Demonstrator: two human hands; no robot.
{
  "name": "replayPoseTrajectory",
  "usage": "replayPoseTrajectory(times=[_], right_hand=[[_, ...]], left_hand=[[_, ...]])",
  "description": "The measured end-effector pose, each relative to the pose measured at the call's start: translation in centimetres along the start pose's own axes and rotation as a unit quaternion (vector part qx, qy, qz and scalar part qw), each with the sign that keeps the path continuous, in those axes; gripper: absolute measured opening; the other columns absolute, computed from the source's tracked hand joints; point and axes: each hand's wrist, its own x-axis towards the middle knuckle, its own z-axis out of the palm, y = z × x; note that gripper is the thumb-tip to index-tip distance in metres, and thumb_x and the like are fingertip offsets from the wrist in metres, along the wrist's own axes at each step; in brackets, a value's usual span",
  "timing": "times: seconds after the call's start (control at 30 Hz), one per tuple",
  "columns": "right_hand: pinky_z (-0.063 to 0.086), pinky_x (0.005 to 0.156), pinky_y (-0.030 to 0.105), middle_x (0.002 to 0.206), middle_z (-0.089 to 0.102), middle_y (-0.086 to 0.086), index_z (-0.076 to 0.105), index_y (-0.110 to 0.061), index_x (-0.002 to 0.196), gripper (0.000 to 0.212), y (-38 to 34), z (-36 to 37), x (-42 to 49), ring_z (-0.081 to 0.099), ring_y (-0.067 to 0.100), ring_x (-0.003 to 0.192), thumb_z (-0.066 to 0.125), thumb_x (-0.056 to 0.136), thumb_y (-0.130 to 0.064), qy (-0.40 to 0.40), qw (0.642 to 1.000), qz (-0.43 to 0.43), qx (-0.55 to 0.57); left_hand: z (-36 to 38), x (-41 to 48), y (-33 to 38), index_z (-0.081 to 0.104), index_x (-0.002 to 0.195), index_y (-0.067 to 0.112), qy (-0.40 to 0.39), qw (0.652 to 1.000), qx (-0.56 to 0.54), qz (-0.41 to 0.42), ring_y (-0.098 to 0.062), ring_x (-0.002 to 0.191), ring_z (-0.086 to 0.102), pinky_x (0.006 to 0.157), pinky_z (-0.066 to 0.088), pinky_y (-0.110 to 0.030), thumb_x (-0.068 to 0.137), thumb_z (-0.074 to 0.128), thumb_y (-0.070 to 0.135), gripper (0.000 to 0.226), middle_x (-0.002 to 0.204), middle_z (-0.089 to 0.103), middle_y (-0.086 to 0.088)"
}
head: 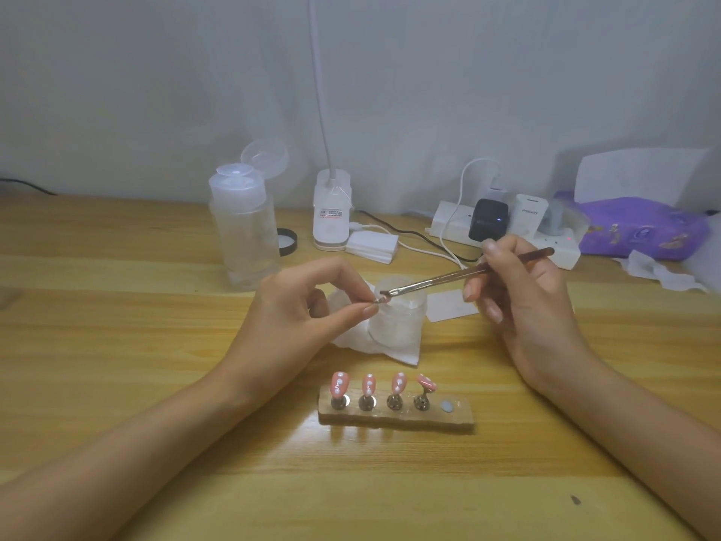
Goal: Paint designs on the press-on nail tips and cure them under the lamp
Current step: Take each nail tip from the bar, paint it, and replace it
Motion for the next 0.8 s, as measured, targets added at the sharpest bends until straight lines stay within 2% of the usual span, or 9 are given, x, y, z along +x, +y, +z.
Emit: replayPoseTrajectory(times=[0.1, 0.23, 0.3, 0.37, 0.5, 0.63, 0.73, 0.8], right_hand=[[0.031, 0.041, 0.015, 0.055, 0.062, 0.005, 0.050, -0.020, 0.071, 0.029, 0.05, -0.10, 0.10, 0.032, 0.010, 0.037, 0.053, 0.101, -0.020, 0.022, 1.000, 0.009, 0.004], [0.033, 0.042, 0.015, 0.056, 0.063, 0.004, 0.048, -0.019, 0.075, 0.026, 0.03, -0.07, -0.03, 0.037, 0.011, 0.040, 0.055, 0.099, -0.027, -0.017, 1.000, -0.003, 0.004], [0.032, 0.042, 0.016, 0.056, 0.063, 0.005, 0.050, -0.021, 0.071, 0.030, 0.09, -0.05, 0.03, 0.036, 0.010, 0.039, 0.054, 0.101, -0.023, 0.005, 1.000, 0.013, -0.002], [0.032, 0.041, 0.016, 0.055, 0.062, 0.005, 0.050, -0.021, 0.070, 0.032, 0.06, -0.17, 0.11, 0.034, 0.010, 0.038, 0.053, 0.101, -0.021, 0.031, 0.999, 0.021, 0.013], [0.033, 0.042, 0.016, 0.056, 0.063, 0.004, 0.047, -0.018, 0.075, 0.025, -0.10, 0.06, -0.01, 0.036, 0.010, 0.039, 0.057, 0.095, -0.029, -0.006, 1.000, 0.010, 0.008], [0.031, 0.043, 0.017, 0.056, 0.063, 0.004, 0.049, -0.020, 0.072, 0.028, -0.03, -0.11, 0.06, 0.033, 0.010, 0.038, 0.055, 0.100, -0.023, 0.023, 0.999, 0.022, 0.014], [0.033, 0.042, 0.016, 0.056, 0.064, 0.004, 0.046, -0.017, 0.076, 0.026, -0.09, 0.06, -0.03, 0.036, 0.010, 0.038, 0.058, 0.092, -0.033, -0.017, 1.000, 0.004, 0.012], [0.032, 0.043, 0.017, 0.056, 0.064, 0.005, 0.047, -0.018, 0.075, 0.026, -0.01, 0.03, 0.01, 0.035, 0.010, 0.038, 0.059, 0.093, -0.032, -0.004, 1.000, 0.008, 0.004]], left_hand=[[-0.03, -0.03, 0.01, 0.068, 0.078, 0.024, 0.003, 1.000, 0.004, -0.002, -0.004, 0.045, 0.034, 0.049, 0.031, -0.010, 0.084, 0.078, 0.019, 0.012, 0.069, 0.062, 0.021], [0.15, -0.05, 0.16, 0.067, 0.079, 0.019, 0.001, 1.000, 0.014, 0.007, -0.004, 0.043, 0.031, 0.048, 0.028, -0.006, 0.085, 0.077, 0.014, 0.013, 0.056, 0.055, 0.031], [0.15, 0.05, 0.14, 0.067, 0.078, 0.018, 0.003, 1.000, 0.018, 0.011, -0.004, 0.042, 0.030, 0.048, 0.026, -0.005, 0.085, 0.076, 0.013, 0.013, 0.054, 0.053, 0.032], [0.13, 0.11, 0.11, 0.067, 0.079, 0.018, 0.001, 1.000, 0.021, 0.013, -0.005, 0.042, 0.030, 0.048, 0.026, -0.005, 0.086, 0.076, 0.013, 0.012, 0.053, 0.052, 0.030], [0.10, 0.07, 0.15, 0.068, 0.079, 0.017, 0.001, 1.000, 0.019, 0.013, -0.004, 0.042, 0.030, 0.047, 0.027, -0.007, 0.085, 0.076, 0.014, 0.011, 0.055, 0.054, 0.028], [0.07, 0.08, 0.14, 0.068, 0.079, 0.018, 0.000, 1.000, 0.017, 0.019, -0.005, 0.043, 0.030, 0.048, 0.027, -0.005, 0.085, 0.076, 0.014, 0.011, 0.058, 0.055, 0.029], [0.13, 0.09, 0.03, 0.067, 0.079, 0.017, 0.001, 1.000, 0.019, 0.022, -0.005, 0.044, 0.029, 0.049, 0.027, -0.006, 0.085, 0.076, 0.013, 0.011, 0.058, 0.055, 0.030], [0.15, 0.11, -0.05, 0.067, 0.078, 0.015, 0.003, 1.000, 0.018, 0.025, -0.005, 0.044, 0.029, 0.049, 0.027, -0.006, 0.085, 0.076, 0.011, 0.012, 0.056, 0.053, 0.031]])
